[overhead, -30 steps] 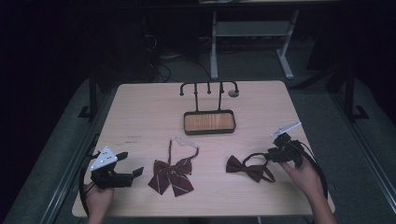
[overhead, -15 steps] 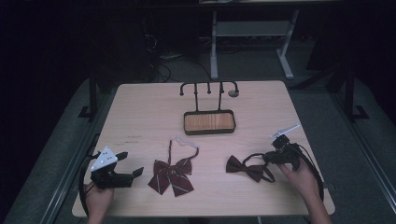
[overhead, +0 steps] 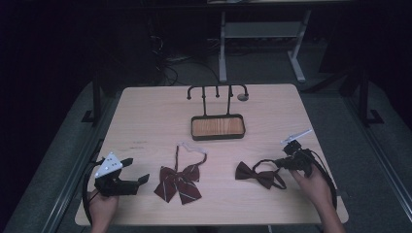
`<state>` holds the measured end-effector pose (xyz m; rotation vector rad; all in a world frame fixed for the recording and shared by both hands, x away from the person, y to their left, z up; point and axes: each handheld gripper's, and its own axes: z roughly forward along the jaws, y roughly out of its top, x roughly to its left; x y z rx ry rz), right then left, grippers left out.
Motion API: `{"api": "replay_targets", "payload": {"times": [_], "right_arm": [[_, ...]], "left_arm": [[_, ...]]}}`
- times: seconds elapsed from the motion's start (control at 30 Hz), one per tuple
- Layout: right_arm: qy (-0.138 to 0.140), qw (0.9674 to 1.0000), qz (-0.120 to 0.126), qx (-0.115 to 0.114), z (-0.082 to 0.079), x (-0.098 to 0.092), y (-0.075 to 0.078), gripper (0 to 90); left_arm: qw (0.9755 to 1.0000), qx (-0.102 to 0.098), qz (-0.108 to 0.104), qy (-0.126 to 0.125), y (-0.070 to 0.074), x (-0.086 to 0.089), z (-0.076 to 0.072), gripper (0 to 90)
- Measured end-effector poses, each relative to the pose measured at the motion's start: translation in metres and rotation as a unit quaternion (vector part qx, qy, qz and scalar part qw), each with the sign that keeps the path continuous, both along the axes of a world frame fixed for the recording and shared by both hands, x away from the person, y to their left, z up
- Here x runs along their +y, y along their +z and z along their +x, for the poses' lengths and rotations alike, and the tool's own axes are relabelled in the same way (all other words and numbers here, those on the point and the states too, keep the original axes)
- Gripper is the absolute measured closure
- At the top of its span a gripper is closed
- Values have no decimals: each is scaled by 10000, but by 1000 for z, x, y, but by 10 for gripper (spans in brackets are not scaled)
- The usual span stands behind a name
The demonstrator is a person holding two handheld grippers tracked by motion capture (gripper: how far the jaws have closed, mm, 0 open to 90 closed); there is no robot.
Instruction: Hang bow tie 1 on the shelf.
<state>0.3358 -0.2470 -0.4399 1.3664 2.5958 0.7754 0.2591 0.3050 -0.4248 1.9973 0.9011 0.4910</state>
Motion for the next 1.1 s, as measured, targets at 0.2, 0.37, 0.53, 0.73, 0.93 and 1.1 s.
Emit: {"api": "replay_targets", "payload": {"times": [0.2, 0.37, 0.53, 0.73, 0.93, 1.1], "right_arm": [[-35, 9999, 88, -140, -3, -1, 6, 899], [115, 9988, 245, -419, -7, 2, 21, 900], [308, 9970, 435, -567, -9, 9, 38, 900], [570, 9934, 682, -719, -6, 18, 61, 900], [795, 9916, 695, -747, 2, 25, 79, 900], [832, 9923, 575, -719, 12, 29, 90, 900]], "left_arm": [[10000, -14, -11, 4, 0, 0, 0, 128], [10000, 5, -9, 10, 0, 0, 0, 128], [10000, 3, -1, -1, -1, -1, 1, 128], [10000, 24, -33, 8, -1, 1, 1, 128], [10000, 7, -85, 8, 0, 2, 1, 128], [10000, 2, -72, 3, 0, 1, 0, 128]]}}
